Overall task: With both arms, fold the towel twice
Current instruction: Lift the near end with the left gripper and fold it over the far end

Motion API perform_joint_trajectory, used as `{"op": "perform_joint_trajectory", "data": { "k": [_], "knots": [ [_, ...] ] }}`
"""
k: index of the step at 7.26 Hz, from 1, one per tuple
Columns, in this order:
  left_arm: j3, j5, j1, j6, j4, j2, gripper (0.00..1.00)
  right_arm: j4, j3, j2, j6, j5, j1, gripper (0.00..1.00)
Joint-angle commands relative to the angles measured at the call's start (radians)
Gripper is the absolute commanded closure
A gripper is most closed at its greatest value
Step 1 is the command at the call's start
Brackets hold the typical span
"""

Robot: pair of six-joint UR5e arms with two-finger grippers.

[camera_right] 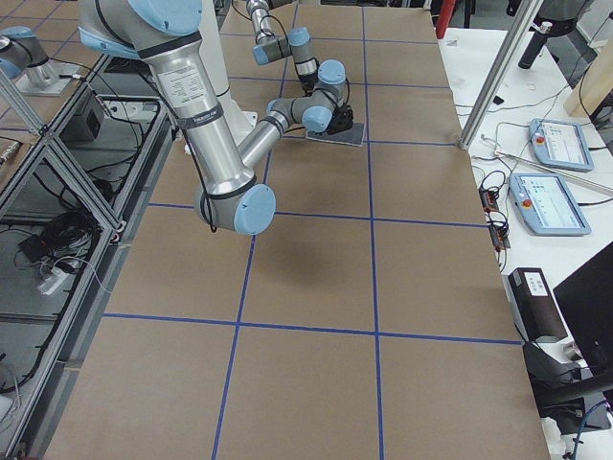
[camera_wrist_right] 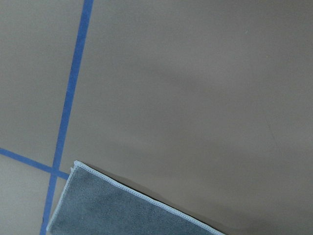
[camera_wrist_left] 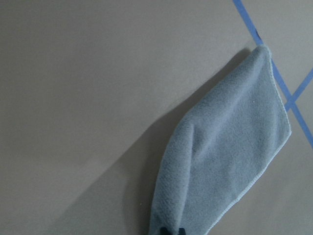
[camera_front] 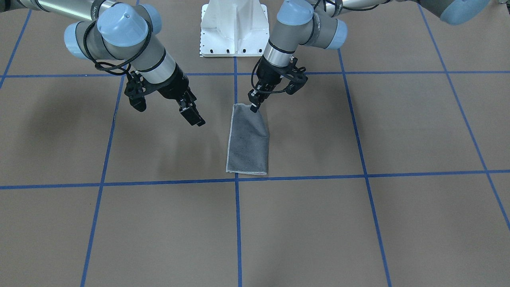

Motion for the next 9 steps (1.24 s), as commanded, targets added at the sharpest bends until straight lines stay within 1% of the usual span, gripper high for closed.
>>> {"op": "perform_joint_trajectory", "data": {
  "k": [1,5,6,9],
  "knots": [
    [0.033,-0.001,-0.038,-0.002,0.0,-0.032,1.0,0.0,-0.001,-0.001,0.0,0.0,0.0,0.0],
    [0.045,-0.008,-0.119,0.001,-0.003,-0.049,1.0,0.0,0.001,-0.007,0.0,0.0,0.0,0.0],
    [0.068,-0.008,-0.122,0.001,-0.003,-0.067,1.0,0.0,0.001,-0.007,0.0,0.0,-0.002,0.0],
    [0.183,-0.006,-0.13,0.003,-0.012,-0.147,1.0,0.0,0.001,-0.008,0.0,0.0,0.001,0.0]
  ]
}}
